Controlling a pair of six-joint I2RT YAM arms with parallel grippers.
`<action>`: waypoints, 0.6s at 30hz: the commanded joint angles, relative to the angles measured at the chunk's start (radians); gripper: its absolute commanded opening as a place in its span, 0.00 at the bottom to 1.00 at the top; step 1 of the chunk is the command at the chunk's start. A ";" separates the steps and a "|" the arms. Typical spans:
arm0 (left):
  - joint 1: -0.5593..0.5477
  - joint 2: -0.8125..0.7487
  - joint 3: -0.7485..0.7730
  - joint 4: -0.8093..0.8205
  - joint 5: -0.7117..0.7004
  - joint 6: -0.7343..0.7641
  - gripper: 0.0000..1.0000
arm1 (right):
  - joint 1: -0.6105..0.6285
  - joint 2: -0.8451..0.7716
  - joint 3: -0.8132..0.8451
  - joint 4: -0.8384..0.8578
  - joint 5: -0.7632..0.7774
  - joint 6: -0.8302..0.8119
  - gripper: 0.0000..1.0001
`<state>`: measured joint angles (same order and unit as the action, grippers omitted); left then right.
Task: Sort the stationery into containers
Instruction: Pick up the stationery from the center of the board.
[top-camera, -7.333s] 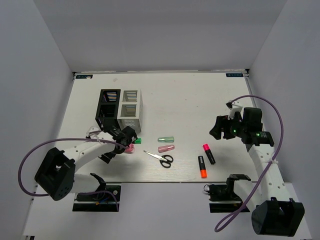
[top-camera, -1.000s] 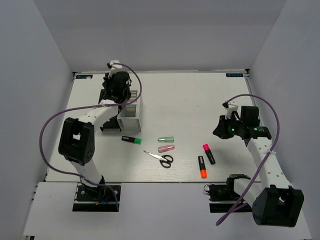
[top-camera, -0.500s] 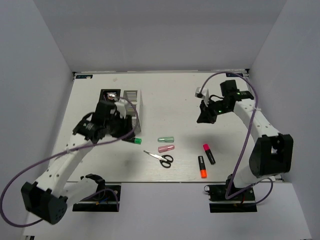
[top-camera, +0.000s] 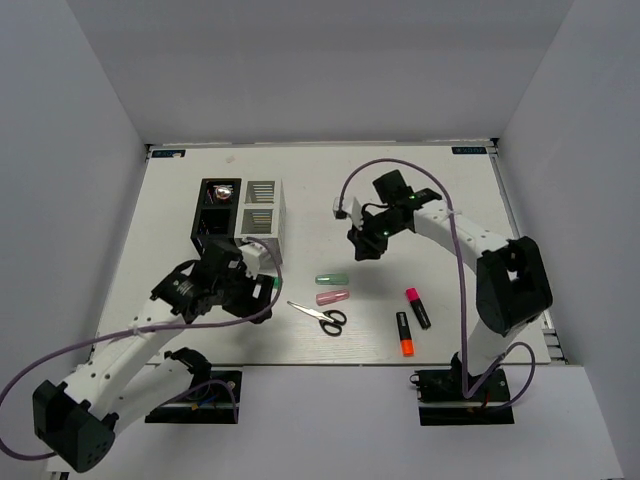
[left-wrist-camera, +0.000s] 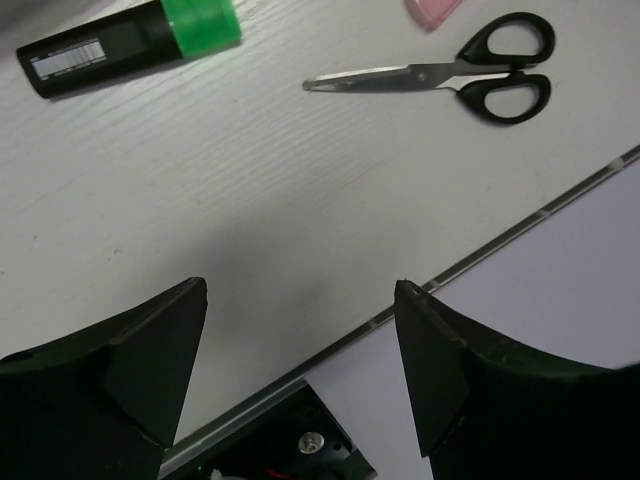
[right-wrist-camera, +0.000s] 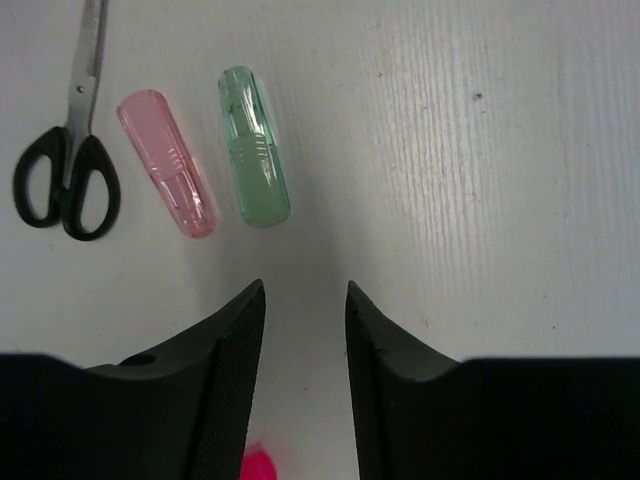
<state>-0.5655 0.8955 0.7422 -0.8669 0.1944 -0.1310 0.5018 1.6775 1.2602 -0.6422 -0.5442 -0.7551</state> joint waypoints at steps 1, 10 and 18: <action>-0.004 -0.119 -0.067 0.084 -0.082 -0.002 0.86 | 0.067 0.073 0.034 0.044 0.070 -0.069 0.41; 0.087 -0.291 -0.121 0.115 -0.159 -0.032 0.83 | 0.236 0.194 0.091 0.164 0.279 0.051 0.60; 0.102 -0.310 -0.127 0.117 -0.159 -0.029 0.83 | 0.294 0.238 0.091 0.191 0.320 0.073 0.60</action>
<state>-0.4683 0.5861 0.6189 -0.7700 0.0410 -0.1570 0.7822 1.8965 1.3239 -0.4850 -0.2569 -0.6960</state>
